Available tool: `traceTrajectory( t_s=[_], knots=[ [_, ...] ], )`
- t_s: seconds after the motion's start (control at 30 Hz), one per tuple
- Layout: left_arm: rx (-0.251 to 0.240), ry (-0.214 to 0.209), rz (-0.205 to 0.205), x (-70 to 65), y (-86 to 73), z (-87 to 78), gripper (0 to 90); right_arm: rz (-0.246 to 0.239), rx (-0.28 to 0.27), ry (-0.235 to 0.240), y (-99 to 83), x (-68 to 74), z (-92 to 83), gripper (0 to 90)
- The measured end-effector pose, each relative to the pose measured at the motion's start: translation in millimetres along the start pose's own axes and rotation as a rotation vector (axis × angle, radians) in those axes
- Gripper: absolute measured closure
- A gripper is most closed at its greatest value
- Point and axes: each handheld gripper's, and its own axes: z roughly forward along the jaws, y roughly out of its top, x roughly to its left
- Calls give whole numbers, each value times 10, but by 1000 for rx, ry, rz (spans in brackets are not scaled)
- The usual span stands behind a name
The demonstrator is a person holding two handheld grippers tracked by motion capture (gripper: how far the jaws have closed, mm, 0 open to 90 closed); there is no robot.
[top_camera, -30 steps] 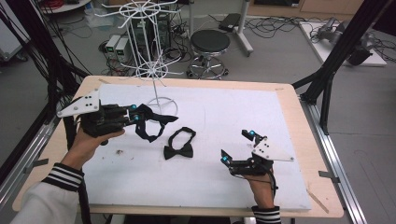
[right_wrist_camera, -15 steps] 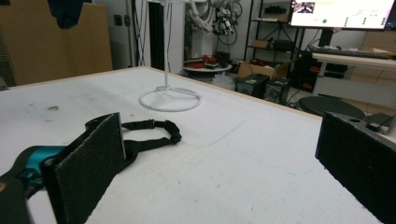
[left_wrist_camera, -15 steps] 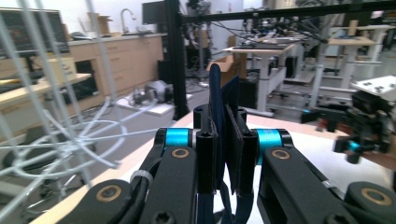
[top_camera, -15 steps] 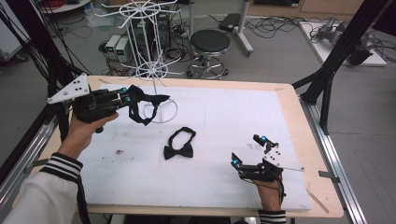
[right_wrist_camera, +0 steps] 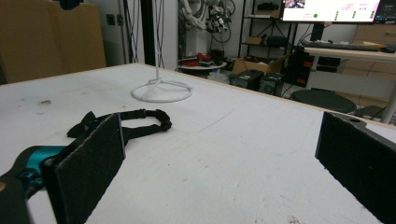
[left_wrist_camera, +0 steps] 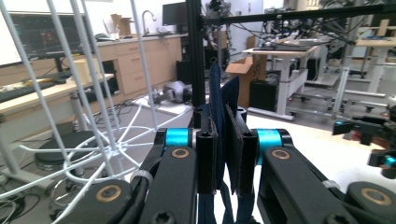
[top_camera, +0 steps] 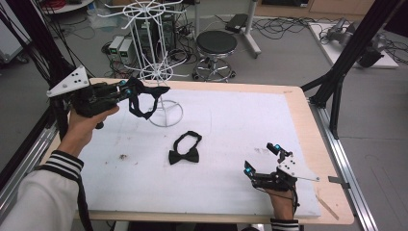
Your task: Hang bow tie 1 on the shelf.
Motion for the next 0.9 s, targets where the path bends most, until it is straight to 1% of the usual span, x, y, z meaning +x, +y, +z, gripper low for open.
traceTrajectory(
  t_s=[0.13,0.2,0.23,0.27,0.37,0.43,0.63,0.77,0.9],
  knots=[
    [0,32,-6,51,-5,23,827,-1,-3,-3,-10,-11,-5,7],
    [-5,40,-14,75,-10,31,827,5,-8,-6,-29,-15,-5,7],
    [0,48,-13,83,-11,35,827,1,-5,-10,-42,-22,-5,6],
    [4,54,-12,91,-13,41,827,7,-1,-9,-52,-22,-5,6],
    [15,64,-9,124,-21,60,827,14,3,-14,-77,-29,1,7],
    [15,69,-11,148,-31,71,827,10,-1,-14,-87,-36,10,6],
    [3,103,-21,227,-77,111,827,12,0,-12,-102,-30,16,6],
    [-5,119,-22,253,-89,130,827,11,-6,-16,-108,-29,14,7],
    [2,129,-19,277,-93,145,827,12,-2,-14,-117,-32,29,7]
  ],
)
